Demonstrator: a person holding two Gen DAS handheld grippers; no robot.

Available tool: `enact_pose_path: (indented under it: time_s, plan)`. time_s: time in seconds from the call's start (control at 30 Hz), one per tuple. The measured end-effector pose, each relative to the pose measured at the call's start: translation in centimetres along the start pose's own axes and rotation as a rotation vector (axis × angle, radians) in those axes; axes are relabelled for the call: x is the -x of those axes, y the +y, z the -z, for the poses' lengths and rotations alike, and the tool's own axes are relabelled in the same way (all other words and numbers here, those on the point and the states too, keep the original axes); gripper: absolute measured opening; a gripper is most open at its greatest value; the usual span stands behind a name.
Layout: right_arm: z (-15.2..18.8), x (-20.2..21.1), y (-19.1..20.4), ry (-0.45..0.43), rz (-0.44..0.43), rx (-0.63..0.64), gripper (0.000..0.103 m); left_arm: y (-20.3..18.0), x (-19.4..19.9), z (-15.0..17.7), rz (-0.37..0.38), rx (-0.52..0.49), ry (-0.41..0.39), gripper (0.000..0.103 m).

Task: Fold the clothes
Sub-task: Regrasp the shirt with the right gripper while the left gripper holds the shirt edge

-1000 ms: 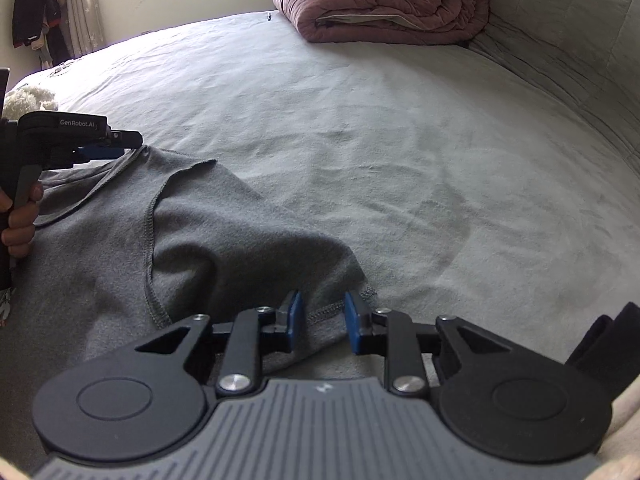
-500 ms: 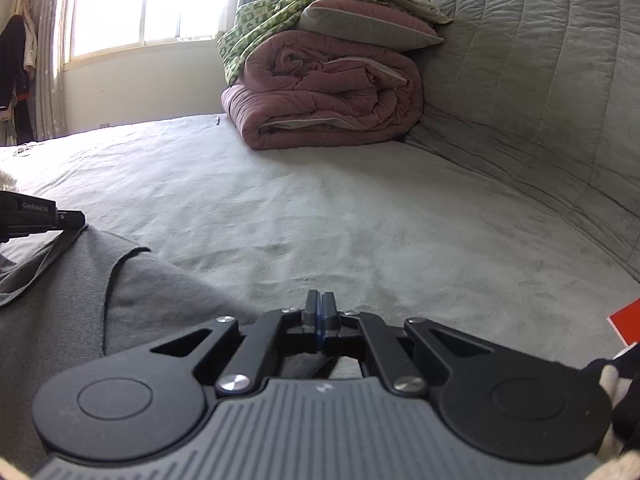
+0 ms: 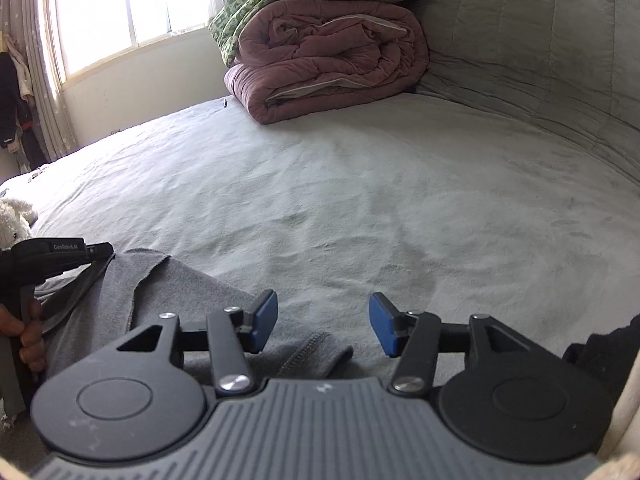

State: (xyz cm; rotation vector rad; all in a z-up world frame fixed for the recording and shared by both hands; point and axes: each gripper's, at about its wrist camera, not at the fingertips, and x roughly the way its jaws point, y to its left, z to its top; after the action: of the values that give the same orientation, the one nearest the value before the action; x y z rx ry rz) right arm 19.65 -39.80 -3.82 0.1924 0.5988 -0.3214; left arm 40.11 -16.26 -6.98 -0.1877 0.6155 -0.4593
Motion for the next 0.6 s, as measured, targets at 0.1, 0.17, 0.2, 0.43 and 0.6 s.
enact_pose_path:
  time_s: [0.1,0.17,0.2,0.43,0.6]
  plan:
    - [0.4,-0.1,0.7,-0.028,0.046,0.047,0.01,-0.1,-0.1,0.1,-0.011,-0.007,-0.001,0.003]
    - [0.6,-0.2,1.2,-0.047,0.076,0.078,0.006,-0.4,-0.1,0.2,-0.026,-0.019,-0.004,0.003]
    - [0.7,-0.2,1.4,-0.057,0.091,0.094,0.006,-0.5,-0.1,0.2,-0.034,-0.026,-0.005,0.003]
    - [1.8,-3.1,1.3,-0.02,0.145,0.144,0.005,-2.2,-0.2,0.5,-0.109,-0.13,-0.011,0.004]
    - [1.5,-2.8,1.1,-0.021,0.119,0.129,0.01,-2.9,1.4,0.1,-0.174,-0.138,-0.046,0.011]
